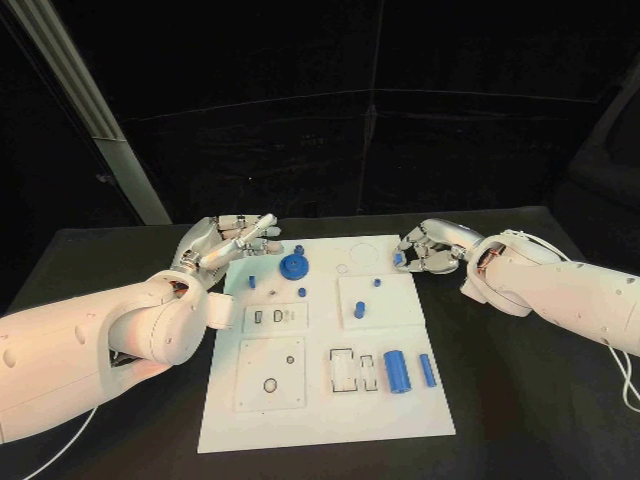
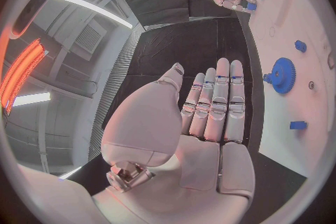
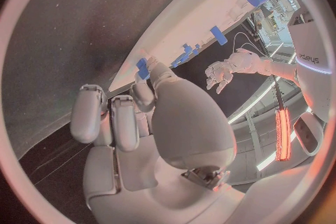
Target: Assemble the parts on the task board
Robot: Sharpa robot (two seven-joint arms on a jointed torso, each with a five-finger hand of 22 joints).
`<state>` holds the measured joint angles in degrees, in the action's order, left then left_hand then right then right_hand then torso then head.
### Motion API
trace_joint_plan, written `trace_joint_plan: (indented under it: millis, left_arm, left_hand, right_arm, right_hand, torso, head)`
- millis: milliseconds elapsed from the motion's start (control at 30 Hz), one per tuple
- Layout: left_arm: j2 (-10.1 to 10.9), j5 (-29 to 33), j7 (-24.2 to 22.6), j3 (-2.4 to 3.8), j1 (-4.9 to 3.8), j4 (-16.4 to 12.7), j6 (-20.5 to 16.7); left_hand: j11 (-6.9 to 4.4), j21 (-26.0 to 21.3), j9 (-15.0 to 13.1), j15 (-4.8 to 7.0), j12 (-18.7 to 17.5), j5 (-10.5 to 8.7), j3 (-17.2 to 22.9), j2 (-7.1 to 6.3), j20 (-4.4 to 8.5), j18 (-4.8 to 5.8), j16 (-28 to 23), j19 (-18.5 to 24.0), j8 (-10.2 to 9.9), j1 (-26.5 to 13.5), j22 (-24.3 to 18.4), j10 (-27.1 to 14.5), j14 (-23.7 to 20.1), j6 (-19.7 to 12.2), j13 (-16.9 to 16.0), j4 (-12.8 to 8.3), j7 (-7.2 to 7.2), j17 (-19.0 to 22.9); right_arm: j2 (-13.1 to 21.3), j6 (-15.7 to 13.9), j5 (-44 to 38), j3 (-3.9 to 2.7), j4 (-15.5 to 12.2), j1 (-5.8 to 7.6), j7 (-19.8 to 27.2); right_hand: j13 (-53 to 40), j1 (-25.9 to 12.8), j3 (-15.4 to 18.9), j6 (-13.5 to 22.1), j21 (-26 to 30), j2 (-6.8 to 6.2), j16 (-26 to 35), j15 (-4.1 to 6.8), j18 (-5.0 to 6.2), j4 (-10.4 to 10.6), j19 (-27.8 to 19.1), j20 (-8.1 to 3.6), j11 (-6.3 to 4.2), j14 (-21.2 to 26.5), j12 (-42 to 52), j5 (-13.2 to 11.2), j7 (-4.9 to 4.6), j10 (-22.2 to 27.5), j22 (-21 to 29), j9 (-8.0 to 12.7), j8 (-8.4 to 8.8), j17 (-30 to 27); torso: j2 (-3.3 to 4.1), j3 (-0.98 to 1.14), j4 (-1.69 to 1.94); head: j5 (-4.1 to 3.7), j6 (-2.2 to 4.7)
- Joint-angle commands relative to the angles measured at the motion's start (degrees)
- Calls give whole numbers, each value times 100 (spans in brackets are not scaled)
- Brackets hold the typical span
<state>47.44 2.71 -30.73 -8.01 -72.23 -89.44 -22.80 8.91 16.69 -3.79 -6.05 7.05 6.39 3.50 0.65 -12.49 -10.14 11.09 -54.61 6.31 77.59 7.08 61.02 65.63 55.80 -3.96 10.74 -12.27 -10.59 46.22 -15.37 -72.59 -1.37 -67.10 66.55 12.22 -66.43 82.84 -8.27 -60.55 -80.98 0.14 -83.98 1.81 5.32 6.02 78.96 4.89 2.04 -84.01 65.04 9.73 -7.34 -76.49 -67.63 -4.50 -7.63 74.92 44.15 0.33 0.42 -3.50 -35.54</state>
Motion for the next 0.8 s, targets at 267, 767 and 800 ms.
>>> trace_joint_plan:
  millis: [267,767,800]
  left_arm:
    - [35,-30,-5,4,-8,-19,57]
    - [80,-29,34,5,-36,45,63]
    - [77,-29,40,5,-40,52,70]
  left_hand:
    - [35,-32,5,-33,-27,-13,11,0,-31,-37,-33,-8,-35,61,-7,16,-7,25,8,-46,-28,-11]
    - [33,-35,5,-33,-32,-13,20,11,-31,-37,-38,-10,-39,73,-10,20,-4,28,7,-57,-26,-14]
    - [33,-35,5,-33,-32,-13,20,11,-31,-37,-38,-10,-39,73,-10,20,-4,28,7,-57,-26,-14]
  right_arm:
    - [132,-671,363,-6,-456,14,-246]
    - [-172,-734,-214,-8,-1895,33,-1796]
    - [-263,-703,-302,-7,-1908,33,-1895]
  right_hand:
    - [-82,-44,-151,-255,-43,201,-28,89,-98,-12,20,-103,-88,-364,103,-18,146,-84,-62,-103,-128,317]
    - [-95,-229,-247,-209,-28,158,-5,97,-93,-6,11,-124,-85,-360,96,194,135,-109,-24,-100,-71,284]
    - [-97,-239,-250,-208,-28,156,-5,97,-93,-4,11,-124,-85,-360,96,204,134,-110,-23,-100,-70,284]
  torso:
    - [-22,-14,3]
    - [-110,-89,67]
    - [-116,-98,81]
  head:
    - [-12,22]
    - [163,-3]
    - [171,-15]
